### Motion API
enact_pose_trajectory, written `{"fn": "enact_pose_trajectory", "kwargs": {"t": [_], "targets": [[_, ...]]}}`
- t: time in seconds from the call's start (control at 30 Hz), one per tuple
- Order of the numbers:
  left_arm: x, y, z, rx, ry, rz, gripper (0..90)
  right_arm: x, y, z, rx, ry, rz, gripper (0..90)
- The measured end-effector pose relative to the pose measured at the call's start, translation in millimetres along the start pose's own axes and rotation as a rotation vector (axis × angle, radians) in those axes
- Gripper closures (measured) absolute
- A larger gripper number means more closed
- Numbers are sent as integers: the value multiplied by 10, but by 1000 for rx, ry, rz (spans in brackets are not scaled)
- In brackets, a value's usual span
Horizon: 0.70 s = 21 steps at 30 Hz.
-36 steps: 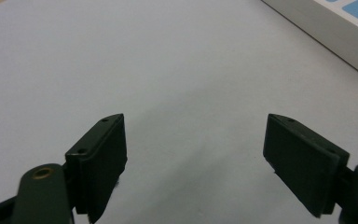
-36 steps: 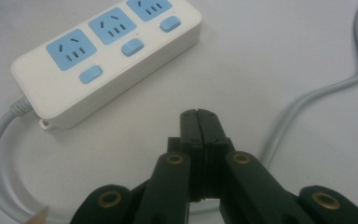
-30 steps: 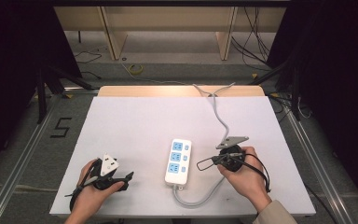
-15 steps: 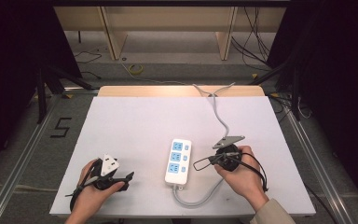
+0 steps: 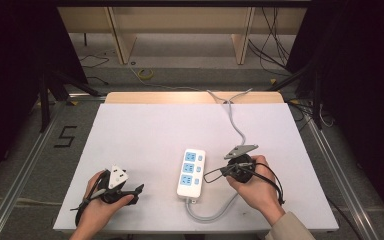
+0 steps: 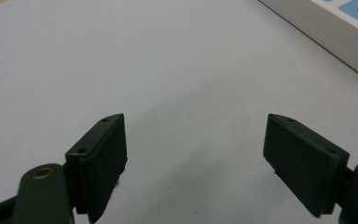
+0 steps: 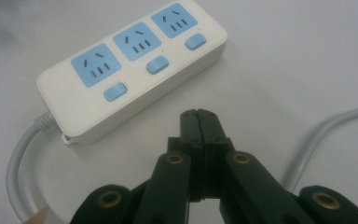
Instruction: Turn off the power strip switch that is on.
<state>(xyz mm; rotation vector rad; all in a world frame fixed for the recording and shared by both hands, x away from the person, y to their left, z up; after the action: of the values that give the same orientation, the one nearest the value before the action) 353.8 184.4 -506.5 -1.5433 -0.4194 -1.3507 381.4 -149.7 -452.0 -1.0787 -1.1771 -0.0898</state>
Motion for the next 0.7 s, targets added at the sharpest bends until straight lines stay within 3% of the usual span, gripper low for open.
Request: {"fn": "enact_pose_trajectory", "kwargs": {"t": [0.7], "targets": [[6, 3, -7, -2, 2, -3, 214, 56, 53, 55, 14, -11, 5, 900]]}}
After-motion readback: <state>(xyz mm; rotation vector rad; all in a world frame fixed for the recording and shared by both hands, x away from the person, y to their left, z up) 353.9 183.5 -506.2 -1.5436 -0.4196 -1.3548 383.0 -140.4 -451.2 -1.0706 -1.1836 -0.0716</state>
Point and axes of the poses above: each handheld gripper's, and its own axes: y roughly forward along the jaws, x roughly out of its top, z roughly to its left, the point moved 5 cm from there along y, roughly forward along the jaws, and after that the axes turned 13 degrees about -z, right-handed, at the moved point
